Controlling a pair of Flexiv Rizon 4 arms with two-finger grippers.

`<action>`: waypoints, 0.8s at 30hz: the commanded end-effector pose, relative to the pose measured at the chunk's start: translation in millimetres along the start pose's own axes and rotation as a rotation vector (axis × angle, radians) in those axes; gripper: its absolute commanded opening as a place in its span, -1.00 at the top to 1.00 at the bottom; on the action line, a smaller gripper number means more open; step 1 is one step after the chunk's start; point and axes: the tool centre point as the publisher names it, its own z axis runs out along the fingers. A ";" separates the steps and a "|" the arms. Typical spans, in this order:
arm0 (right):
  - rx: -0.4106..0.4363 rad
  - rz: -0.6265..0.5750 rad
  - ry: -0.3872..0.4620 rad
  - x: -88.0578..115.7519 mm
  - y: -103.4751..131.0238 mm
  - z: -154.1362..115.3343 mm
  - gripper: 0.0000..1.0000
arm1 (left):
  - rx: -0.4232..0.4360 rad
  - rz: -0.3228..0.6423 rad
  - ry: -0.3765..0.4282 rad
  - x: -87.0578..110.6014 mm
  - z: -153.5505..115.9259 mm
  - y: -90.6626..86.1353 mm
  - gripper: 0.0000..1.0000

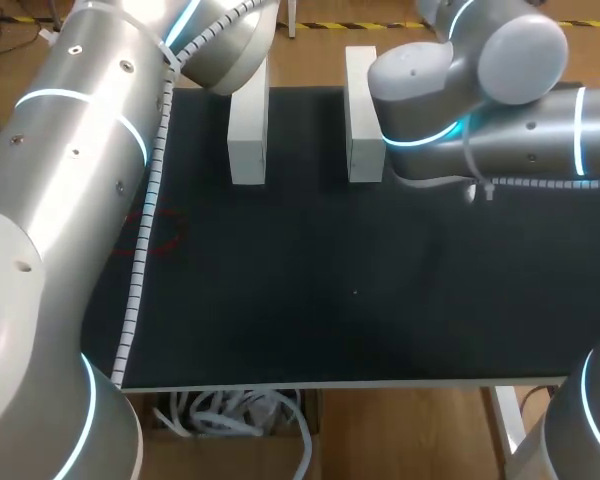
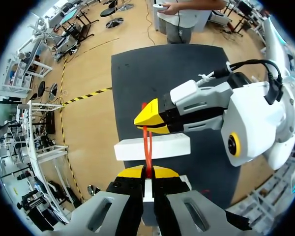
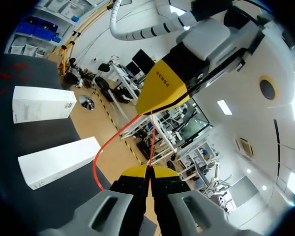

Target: Grab the tape and strap the tape.

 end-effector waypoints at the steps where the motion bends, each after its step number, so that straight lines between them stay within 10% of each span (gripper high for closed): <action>1: 0.007 -0.001 -0.003 2.0 2.4 -0.2 1.00 | -0.008 0.000 0.399 -6.5 -2.5 -2.6 1.00; 24: 0.003 0.007 0.012 8.1 2.8 -5.2 1.00 | -0.008 0.000 0.399 -6.5 -2.5 -2.6 1.00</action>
